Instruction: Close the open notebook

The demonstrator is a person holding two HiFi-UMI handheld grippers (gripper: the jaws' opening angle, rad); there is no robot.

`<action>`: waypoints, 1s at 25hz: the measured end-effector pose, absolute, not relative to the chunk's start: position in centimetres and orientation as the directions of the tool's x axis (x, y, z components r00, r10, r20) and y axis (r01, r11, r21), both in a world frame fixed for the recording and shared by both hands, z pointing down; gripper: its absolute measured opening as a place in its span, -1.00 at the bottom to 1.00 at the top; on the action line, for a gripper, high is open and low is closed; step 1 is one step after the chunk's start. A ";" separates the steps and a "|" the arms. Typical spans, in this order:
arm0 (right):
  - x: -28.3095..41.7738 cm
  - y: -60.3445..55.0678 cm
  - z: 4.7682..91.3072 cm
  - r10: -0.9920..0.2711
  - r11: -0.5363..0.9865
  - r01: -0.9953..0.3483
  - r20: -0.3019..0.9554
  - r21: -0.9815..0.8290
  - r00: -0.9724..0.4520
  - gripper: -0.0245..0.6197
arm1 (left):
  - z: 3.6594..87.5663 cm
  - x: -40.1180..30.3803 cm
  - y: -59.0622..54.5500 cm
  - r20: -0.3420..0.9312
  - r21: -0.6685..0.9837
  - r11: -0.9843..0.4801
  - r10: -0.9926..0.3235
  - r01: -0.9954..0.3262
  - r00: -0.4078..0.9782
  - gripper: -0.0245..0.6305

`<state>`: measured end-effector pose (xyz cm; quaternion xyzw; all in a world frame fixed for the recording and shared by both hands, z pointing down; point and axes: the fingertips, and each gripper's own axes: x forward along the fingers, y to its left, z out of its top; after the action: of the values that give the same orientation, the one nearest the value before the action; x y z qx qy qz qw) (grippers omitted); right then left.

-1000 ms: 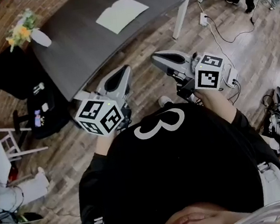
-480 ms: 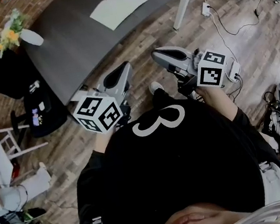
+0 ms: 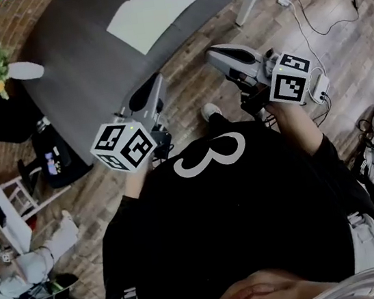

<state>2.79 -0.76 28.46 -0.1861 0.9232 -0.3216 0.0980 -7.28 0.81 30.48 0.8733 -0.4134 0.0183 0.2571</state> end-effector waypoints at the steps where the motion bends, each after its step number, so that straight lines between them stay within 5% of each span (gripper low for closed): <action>1: 3.3 -2.2 28.5 -0.413 0.717 -0.281 -0.064 -0.637 -0.908 -0.92 | 30.6 -7.1 -0.5 0.253 0.437 -0.518 -0.713 -0.735 0.654 -0.89; 14: 8.1 -14.2 30.1 -0.482 0.640 -0.302 -0.063 -0.707 -0.874 -0.91 | 31.2 -4.9 -11.5 0.252 0.425 -0.482 -0.750 -0.766 0.612 -0.89; 25: 5.8 -19.8 33.4 -0.489 0.528 -0.266 -0.033 -0.807 -0.872 -0.41 | 32.6 -6.8 -15.5 0.267 0.445 -0.468 -0.745 -0.764 0.611 -0.89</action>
<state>5.79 -19.80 33.38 -0.2182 0.8644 -0.4343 0.1285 -6.84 -15.54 32.60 0.8564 -0.4404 0.0176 0.2688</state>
